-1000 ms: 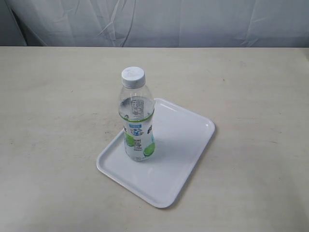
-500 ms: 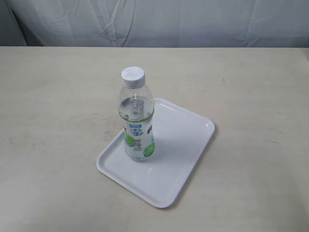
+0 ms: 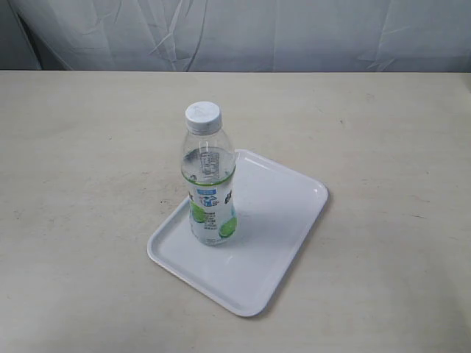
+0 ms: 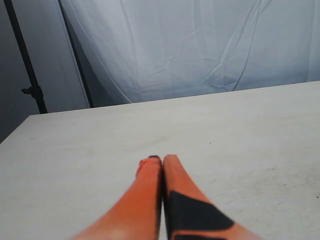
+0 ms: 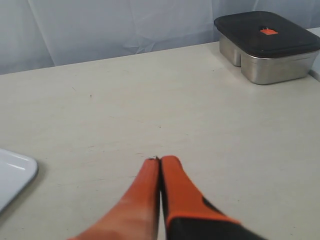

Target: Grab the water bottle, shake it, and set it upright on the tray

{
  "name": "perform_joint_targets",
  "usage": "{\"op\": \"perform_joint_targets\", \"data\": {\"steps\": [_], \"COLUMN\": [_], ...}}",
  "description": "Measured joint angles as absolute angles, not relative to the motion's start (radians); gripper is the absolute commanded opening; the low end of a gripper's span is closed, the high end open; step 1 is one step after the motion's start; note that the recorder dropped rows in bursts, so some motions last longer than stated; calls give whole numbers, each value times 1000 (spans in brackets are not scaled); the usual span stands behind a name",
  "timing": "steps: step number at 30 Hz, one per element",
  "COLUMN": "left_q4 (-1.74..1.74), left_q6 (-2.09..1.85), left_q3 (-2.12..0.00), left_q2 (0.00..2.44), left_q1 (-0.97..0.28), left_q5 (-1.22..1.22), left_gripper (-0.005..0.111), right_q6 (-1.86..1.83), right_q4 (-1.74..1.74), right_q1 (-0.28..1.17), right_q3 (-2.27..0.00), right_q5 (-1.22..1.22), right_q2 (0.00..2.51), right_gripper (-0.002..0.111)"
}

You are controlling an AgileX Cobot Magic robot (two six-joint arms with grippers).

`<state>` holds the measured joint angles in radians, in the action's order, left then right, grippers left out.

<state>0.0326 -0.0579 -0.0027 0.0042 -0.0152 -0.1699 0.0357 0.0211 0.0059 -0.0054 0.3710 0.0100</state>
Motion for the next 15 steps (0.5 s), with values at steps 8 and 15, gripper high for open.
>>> {"op": "perform_joint_targets", "data": {"steps": [8, 15], "left_q4": [45, 51], "left_q6": [-58, -58], "left_q3": [-3, -3], "left_q2": [4, 4], "left_q1": [-15, -15], "left_q5": [-170, -170], "left_gripper": [2, 2], "right_q6": [36, 37], "right_q4": [28, 28], "right_q1": [6, 6], "right_q3": [-5, -5], "right_q5": [371, 371], "right_q2": [10, 10], "right_gripper": [3, 3]}}
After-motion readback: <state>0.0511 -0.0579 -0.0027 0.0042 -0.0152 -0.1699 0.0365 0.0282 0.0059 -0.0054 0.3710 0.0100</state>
